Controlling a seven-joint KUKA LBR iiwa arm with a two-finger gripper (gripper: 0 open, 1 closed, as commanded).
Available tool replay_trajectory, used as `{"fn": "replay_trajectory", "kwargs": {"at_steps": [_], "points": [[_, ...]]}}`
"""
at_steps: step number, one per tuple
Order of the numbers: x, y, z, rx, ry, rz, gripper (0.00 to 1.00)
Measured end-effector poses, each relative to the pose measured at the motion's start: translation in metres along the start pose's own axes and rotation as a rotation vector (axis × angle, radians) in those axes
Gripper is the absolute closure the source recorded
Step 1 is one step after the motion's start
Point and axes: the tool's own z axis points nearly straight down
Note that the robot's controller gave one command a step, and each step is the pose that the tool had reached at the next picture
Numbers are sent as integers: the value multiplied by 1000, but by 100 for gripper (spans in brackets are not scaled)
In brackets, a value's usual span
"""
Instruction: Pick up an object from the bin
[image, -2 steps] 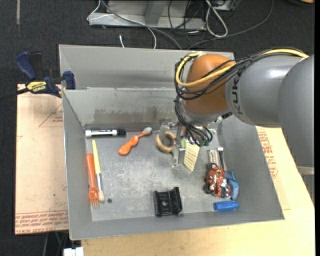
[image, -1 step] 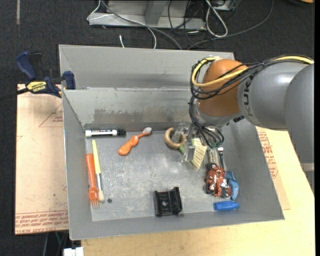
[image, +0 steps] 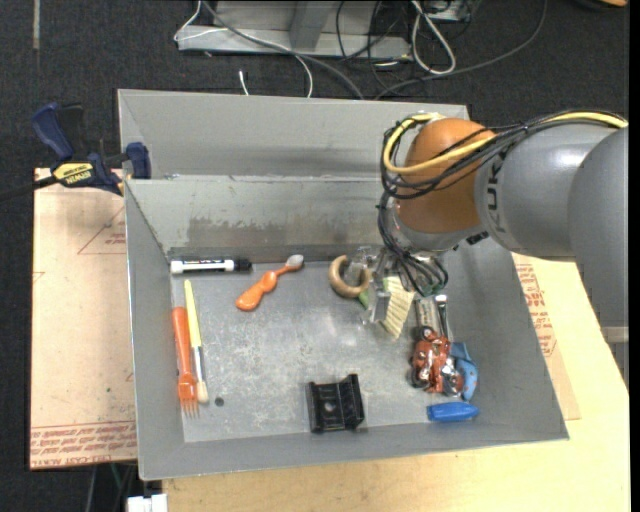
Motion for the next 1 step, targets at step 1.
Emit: {"fn": "replay_trajectory", "kwargs": {"at_steps": [1], "points": [[3,1,-15,-3,11,0,100]]}}
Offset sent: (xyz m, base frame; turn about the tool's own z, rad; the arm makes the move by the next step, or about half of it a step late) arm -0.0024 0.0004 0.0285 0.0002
